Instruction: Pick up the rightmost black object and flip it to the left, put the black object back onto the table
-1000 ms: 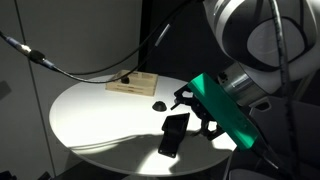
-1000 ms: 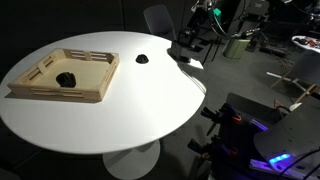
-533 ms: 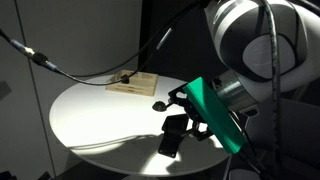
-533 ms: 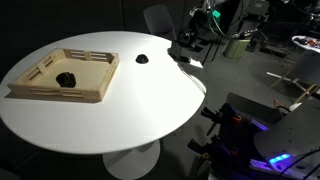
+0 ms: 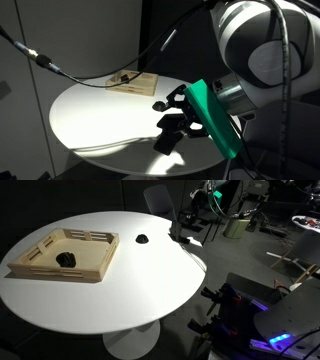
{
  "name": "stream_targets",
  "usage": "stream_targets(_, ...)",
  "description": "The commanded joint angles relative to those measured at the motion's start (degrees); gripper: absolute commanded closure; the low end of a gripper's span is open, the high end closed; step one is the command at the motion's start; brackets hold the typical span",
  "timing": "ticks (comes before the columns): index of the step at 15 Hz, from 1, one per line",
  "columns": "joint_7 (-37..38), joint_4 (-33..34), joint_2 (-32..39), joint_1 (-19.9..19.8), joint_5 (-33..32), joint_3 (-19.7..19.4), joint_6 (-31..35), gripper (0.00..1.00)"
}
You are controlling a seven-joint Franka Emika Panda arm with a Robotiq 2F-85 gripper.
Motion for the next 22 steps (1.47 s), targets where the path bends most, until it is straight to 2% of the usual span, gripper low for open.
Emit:
stream_targets(1,-1.1,2.6,1.1,-1.1,0.9,0.5,-2.4,0.61)
stream_targets(4,-1.0,2.8,1.2,-1.1,0.9,0.5,-2.6,0.85)
stream_targets(6,-1.0,2.9,1.2,-1.2,1.0,0.4,-2.6,0.97)
stream_targets(7,-1.0,2.9,1.3,-1.2,1.0,0.4,-2.6,1.0)
stream_targets(10,-1.3,2.9,1.3,-1.2,0.9,0.5,-2.8,1.0)
stream_targets(11,-1.5,2.9,1.2,-1.2,0.8,0.5,-2.8,0.93)
stream_targets(12,-1.1,2.8,1.3,-1.2,0.8,0.4,-2.7,0.72)
stream_targets(21,-1.3,2.3,2.1,-2.1,1.8,0.6,-3.1,0.04)
stream_targets(22,-1.5,2.3,2.3,-2.2,2.5,0.7,-3.4,0.0)
